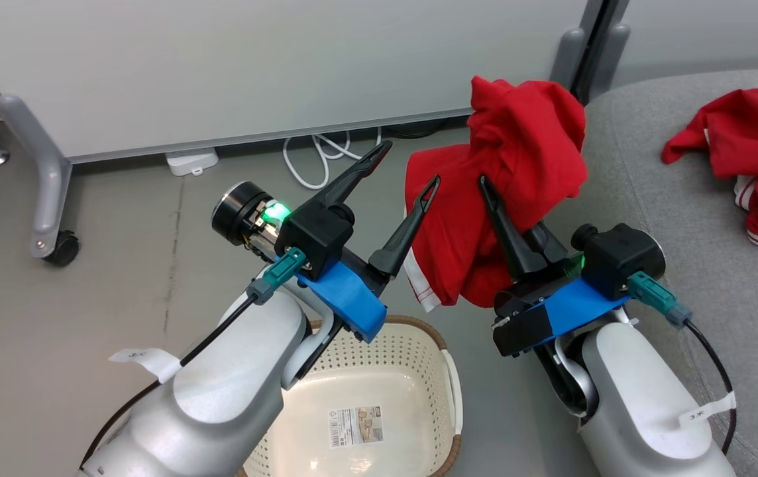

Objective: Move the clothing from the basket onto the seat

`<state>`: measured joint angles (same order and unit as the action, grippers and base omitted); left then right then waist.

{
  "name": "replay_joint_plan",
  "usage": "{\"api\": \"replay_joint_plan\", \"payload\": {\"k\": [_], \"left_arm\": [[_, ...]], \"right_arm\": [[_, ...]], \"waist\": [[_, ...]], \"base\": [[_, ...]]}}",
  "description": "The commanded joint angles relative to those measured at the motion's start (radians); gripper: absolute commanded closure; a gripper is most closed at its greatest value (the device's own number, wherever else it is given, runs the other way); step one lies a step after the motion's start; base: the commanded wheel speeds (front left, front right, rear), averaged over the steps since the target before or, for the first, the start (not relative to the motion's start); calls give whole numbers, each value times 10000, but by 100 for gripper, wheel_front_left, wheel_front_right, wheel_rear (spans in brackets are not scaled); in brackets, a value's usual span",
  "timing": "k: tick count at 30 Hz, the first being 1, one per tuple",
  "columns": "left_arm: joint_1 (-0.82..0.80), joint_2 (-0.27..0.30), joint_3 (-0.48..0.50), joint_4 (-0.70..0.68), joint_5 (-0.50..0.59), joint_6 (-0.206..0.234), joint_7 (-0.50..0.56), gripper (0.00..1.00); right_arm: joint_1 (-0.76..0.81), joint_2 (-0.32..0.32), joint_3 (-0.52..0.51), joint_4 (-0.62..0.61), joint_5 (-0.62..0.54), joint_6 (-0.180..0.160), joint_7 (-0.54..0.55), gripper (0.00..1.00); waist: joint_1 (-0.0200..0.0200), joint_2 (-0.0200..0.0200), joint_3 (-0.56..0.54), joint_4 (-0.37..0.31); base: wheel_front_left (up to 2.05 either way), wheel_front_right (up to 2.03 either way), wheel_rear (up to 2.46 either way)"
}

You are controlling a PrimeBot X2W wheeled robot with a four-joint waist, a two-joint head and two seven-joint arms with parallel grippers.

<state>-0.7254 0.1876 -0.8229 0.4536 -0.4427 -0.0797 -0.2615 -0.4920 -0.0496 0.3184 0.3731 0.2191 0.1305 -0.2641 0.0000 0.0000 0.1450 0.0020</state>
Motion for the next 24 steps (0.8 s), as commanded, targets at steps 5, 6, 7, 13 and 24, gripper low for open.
{"api": "replay_joint_plan", "payload": {"k": [5,6,7,13,24], "left_arm": [[143,138,50,-137,57,75,-41,0],[156,160,50,-146,66,73,-42,0],[161,179,48,-166,73,79,-43,0],[162,212,4,-238,132,68,-47,0],[156,162,-248,-269,186,-8,-47,0]], "right_arm": [[279,-15,-487,-311,-208,5,-4,100],[309,-14,-577,-348,-252,5,-4,100],[335,-14,-662,-381,-290,5,-4,100],[597,-12,-1212,-685,-455,5,-4,100],[1321,-11,-2031,-1202,-620,5,-4,100]], "waist": [[0,0,261,-689],[0,0,300,-804],[0,0,337,-917],[0,0,488,-1546],[0,0,720,-2639]], "base": [[0,0,0],[0,0,0],[0,0,0],[0,0,0],[0,0,0]]}}
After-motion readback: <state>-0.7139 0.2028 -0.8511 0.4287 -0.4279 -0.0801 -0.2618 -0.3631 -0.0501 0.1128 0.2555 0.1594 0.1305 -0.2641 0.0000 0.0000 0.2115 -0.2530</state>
